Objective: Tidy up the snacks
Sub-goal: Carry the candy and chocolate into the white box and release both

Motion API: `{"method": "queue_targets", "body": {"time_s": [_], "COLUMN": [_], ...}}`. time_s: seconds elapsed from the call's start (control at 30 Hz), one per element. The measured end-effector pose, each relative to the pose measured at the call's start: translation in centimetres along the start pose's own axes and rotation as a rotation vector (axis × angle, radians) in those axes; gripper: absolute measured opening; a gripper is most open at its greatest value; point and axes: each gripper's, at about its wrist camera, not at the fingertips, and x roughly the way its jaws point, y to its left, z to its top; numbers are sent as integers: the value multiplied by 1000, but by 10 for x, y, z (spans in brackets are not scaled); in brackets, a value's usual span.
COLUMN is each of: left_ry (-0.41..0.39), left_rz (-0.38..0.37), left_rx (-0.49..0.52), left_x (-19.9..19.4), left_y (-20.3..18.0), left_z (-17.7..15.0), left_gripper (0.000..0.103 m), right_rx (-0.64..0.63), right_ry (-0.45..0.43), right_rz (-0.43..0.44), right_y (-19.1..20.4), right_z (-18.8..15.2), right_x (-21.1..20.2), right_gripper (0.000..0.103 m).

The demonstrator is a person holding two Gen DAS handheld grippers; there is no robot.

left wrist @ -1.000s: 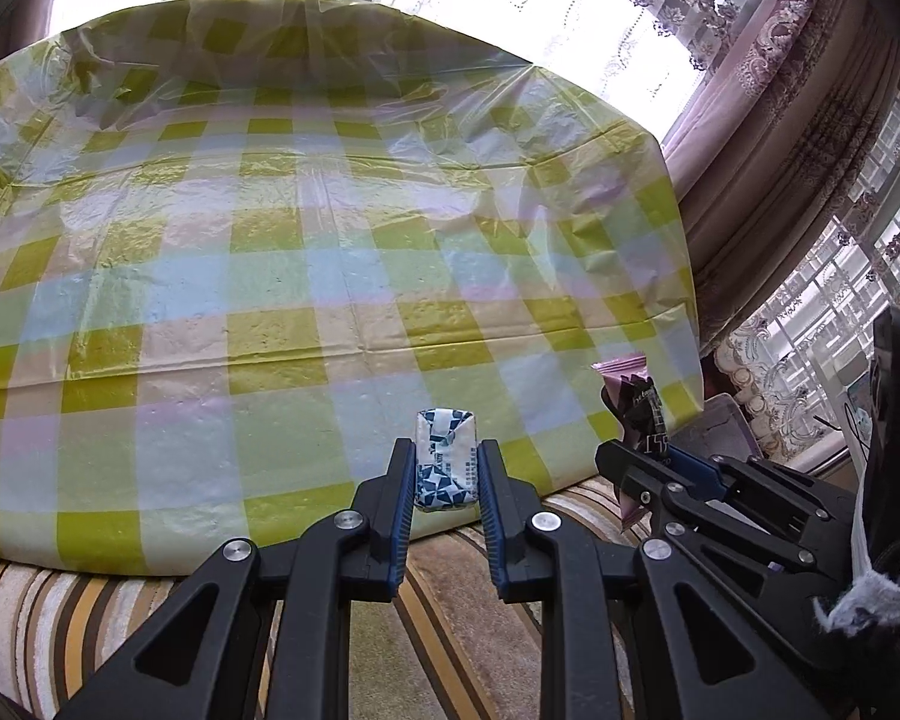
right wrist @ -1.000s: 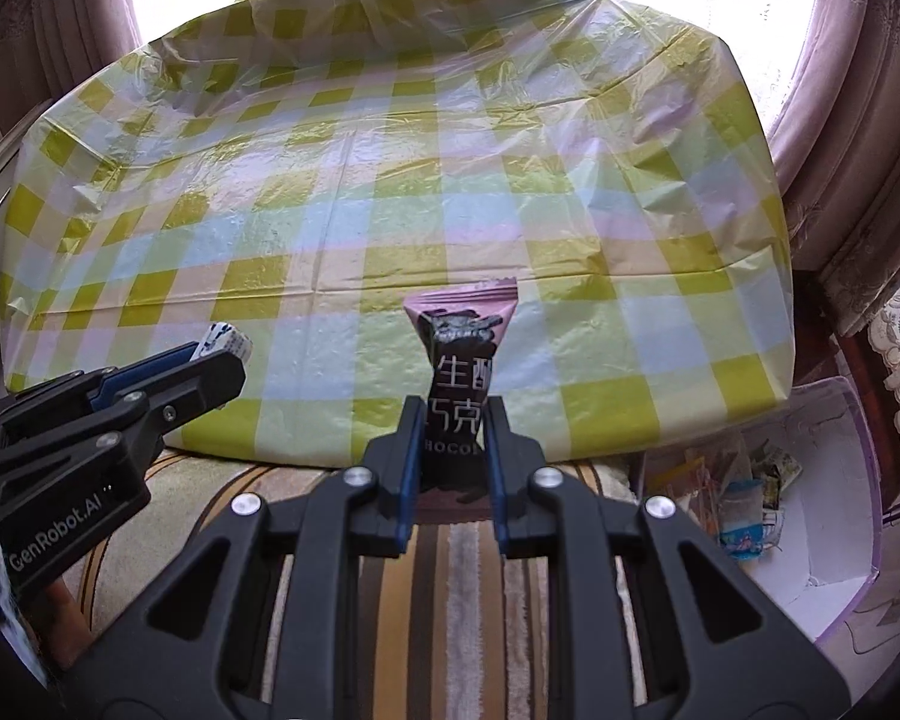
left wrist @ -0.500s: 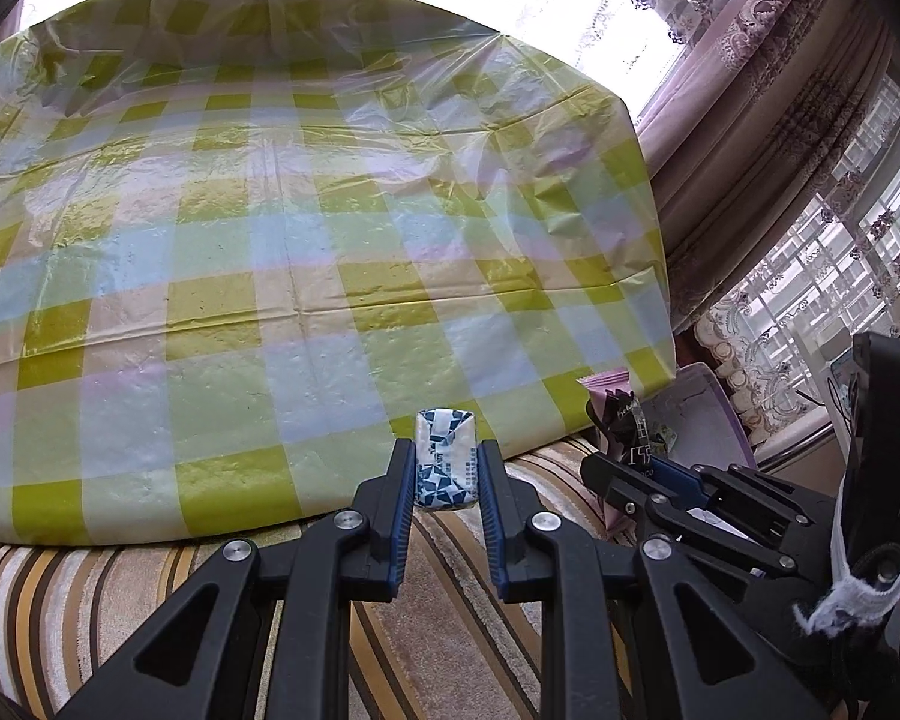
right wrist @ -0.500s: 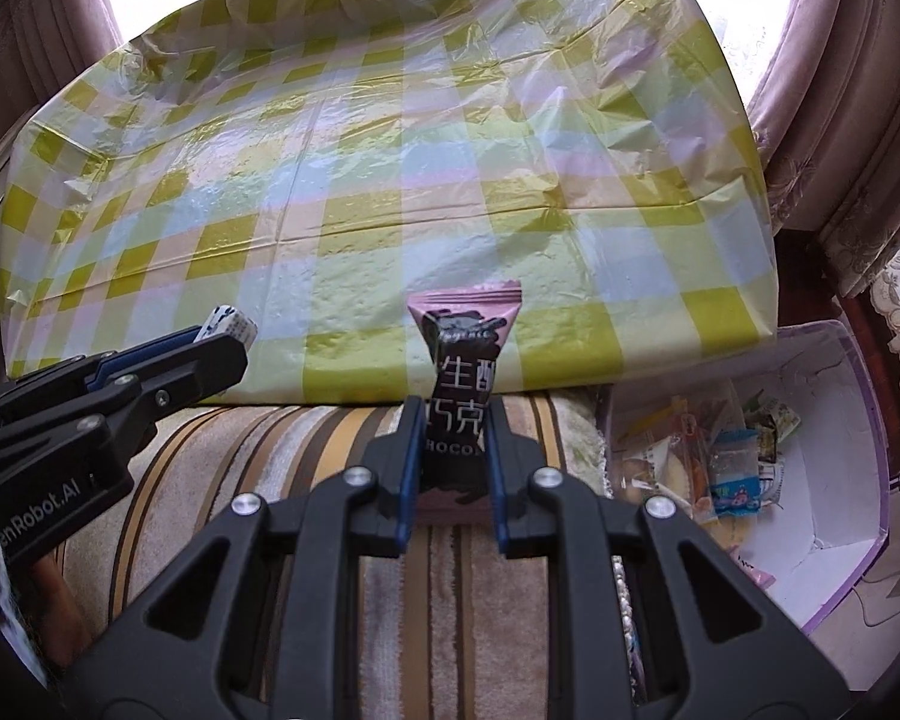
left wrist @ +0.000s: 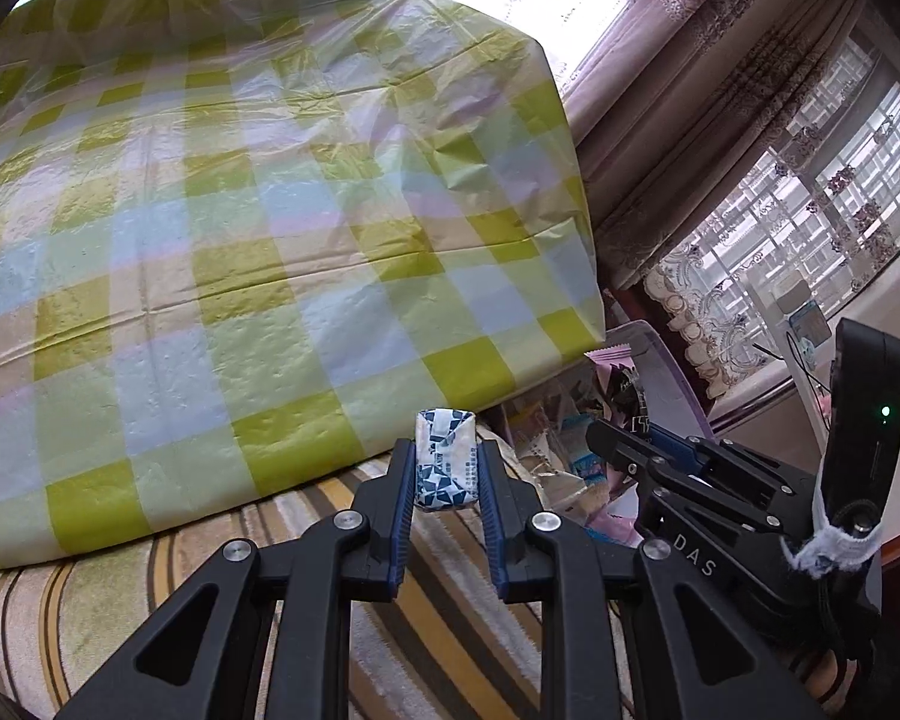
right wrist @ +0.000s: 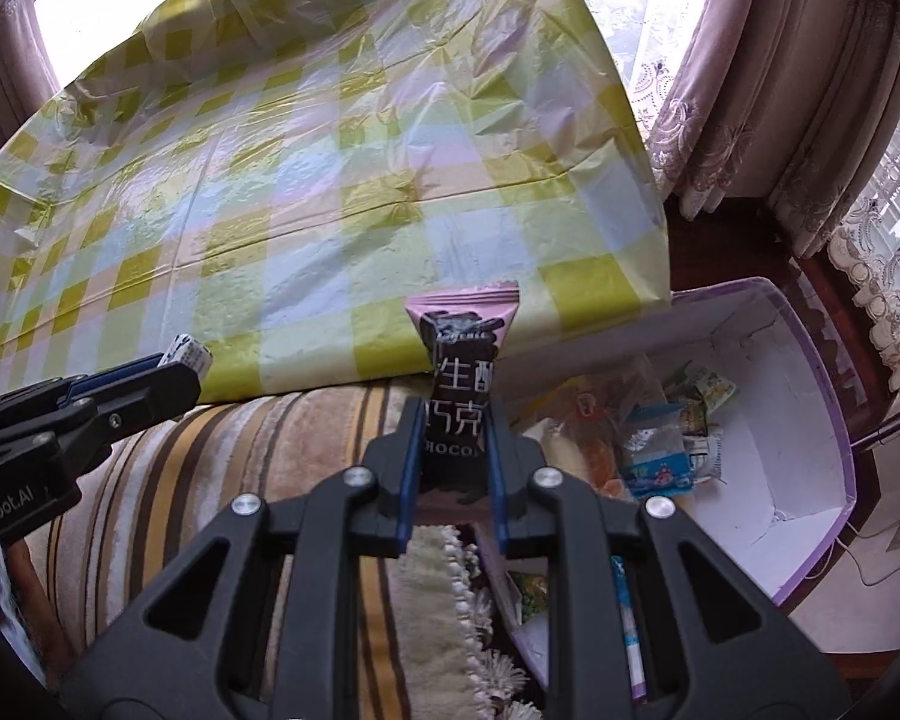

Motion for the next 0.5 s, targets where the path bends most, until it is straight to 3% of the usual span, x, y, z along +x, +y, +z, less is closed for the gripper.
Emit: {"method": "queue_targets", "body": {"time_s": [0.5], "left_ry": [199], "left_rz": [-93], "left_rx": [178], "left_x": [93], "left_y": [-98], "left_z": [18], "left_gripper": [21], "right_rx": [200], "right_ry": [20], "right_rz": [-155], "right_y": [-123], "right_z": [-22], "right_x": [16], "right_gripper": [20]}}
